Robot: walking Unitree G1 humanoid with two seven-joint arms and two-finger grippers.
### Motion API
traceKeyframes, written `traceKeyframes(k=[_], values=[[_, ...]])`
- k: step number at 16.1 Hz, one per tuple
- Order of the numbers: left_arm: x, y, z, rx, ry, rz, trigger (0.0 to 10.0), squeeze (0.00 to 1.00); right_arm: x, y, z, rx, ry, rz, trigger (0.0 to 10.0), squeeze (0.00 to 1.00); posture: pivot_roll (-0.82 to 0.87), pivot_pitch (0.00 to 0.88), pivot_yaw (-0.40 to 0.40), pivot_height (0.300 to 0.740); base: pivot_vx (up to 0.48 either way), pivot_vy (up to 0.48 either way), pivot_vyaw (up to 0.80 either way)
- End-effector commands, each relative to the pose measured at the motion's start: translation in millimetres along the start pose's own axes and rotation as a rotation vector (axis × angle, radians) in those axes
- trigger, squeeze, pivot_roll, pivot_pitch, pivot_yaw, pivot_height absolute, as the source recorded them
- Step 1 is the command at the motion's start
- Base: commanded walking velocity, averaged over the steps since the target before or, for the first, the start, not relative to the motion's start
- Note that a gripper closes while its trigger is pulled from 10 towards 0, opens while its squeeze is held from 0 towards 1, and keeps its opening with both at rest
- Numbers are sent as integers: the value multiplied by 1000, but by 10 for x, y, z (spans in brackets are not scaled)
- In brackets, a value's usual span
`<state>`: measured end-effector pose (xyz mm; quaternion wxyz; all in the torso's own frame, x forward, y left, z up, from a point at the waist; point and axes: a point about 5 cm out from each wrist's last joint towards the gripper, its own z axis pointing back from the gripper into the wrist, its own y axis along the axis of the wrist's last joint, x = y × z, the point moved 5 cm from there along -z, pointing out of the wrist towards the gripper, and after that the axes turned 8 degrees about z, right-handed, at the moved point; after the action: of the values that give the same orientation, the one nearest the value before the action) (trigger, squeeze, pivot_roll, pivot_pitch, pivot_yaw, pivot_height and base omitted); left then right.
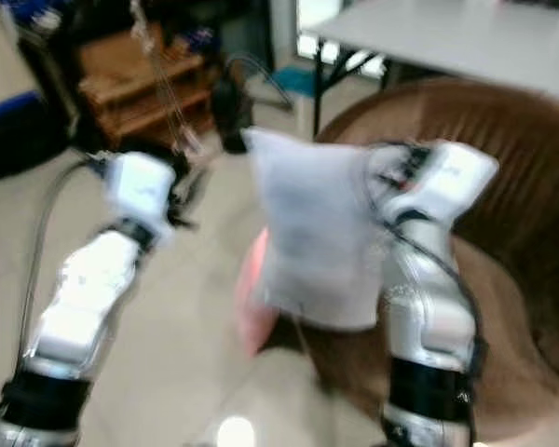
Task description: Move the pillow to the sofa from floor
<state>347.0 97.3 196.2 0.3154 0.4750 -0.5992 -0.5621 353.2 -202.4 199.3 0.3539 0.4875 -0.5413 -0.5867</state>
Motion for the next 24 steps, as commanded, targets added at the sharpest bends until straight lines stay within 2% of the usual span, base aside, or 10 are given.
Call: traceKeyframes(k=[1,5,15,17,20,24], values=[[-162,-62,55,-28,42,-20,10000,0,-228,135,31,50,67,-28,10000,0,-39,0,74,740,341,0,-800],[-156,-69,68,-34,36,-21,10000,0,-246,82,37,31,74,-25,10000,0,-34,0,70,740,338,0,-745],[-137,-113,101,-55,24,-17,10000,0,-256,-85,71,-39,83,-34,10000,0,-37,0,73,740,293,0,0],[-95,-146,128,-76,-18,-21,10000,0,-330,-53,95,-44,116,-22,10000,0,-35,0,72,740,0,0,0],[-75,-130,165,-65,-59,-4,10000,0,-496,128,106,-75,167,-69,10000,0,-37,0,76,740,0,0,0],[-41,-84,274,-59,-120,27,10000,0,-644,263,161,-169,215,-15,10000,0,-16,23,53,740,0,0,0]])
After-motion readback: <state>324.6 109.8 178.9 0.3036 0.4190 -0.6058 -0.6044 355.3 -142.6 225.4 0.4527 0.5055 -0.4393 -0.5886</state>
